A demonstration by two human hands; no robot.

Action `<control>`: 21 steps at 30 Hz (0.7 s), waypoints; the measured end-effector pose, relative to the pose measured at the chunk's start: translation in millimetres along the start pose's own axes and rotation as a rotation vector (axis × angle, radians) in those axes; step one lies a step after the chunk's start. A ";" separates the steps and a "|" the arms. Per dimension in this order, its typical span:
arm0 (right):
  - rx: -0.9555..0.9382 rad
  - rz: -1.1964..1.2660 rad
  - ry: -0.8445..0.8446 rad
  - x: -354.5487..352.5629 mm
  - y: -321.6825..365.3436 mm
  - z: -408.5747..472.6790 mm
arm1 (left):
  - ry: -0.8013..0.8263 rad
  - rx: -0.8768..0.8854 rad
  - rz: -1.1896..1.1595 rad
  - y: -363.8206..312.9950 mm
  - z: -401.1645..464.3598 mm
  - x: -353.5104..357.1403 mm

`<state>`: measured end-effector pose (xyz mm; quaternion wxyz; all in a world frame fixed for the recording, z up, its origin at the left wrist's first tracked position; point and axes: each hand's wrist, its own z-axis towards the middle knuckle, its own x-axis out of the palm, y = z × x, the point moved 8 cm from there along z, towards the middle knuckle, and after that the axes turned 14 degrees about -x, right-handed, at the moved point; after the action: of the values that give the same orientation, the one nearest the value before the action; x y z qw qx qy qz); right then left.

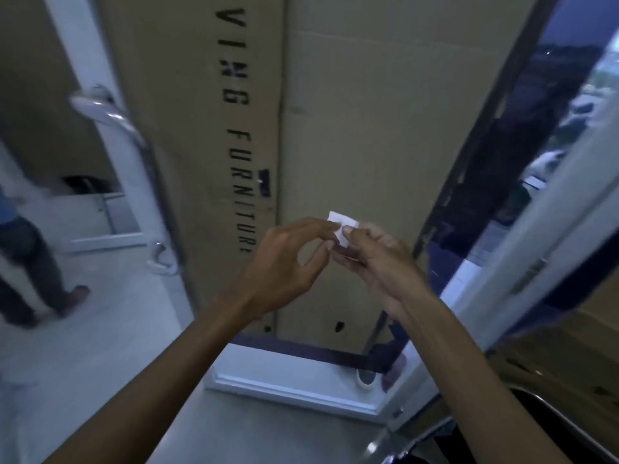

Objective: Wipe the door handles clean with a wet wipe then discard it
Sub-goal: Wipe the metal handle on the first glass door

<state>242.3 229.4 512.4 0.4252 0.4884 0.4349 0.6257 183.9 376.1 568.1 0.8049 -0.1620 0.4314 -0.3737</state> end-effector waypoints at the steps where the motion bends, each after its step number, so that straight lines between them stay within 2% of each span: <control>1: -0.022 -0.013 -0.005 16.2 -0.4 8.7 | -0.027 -0.017 -0.001 8.9 1.9 -16.7; 8: -0.298 -0.120 0.112 158.8 11.2 52.4 | -0.121 0.001 0.130 69.5 17.6 -135.0; 15: -0.588 -0.310 0.022 247.7 27.9 82.0 | -0.331 -0.039 0.194 132.4 39.5 -242.2; 21: -0.759 -0.484 -0.053 290.5 41.0 89.7 | -0.352 -0.117 0.282 188.1 55.7 -285.6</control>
<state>279.0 508.3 634.8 0.7192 0.1979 0.2651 0.6110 216.7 710.2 654.2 0.9012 -0.2093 0.3238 -0.1980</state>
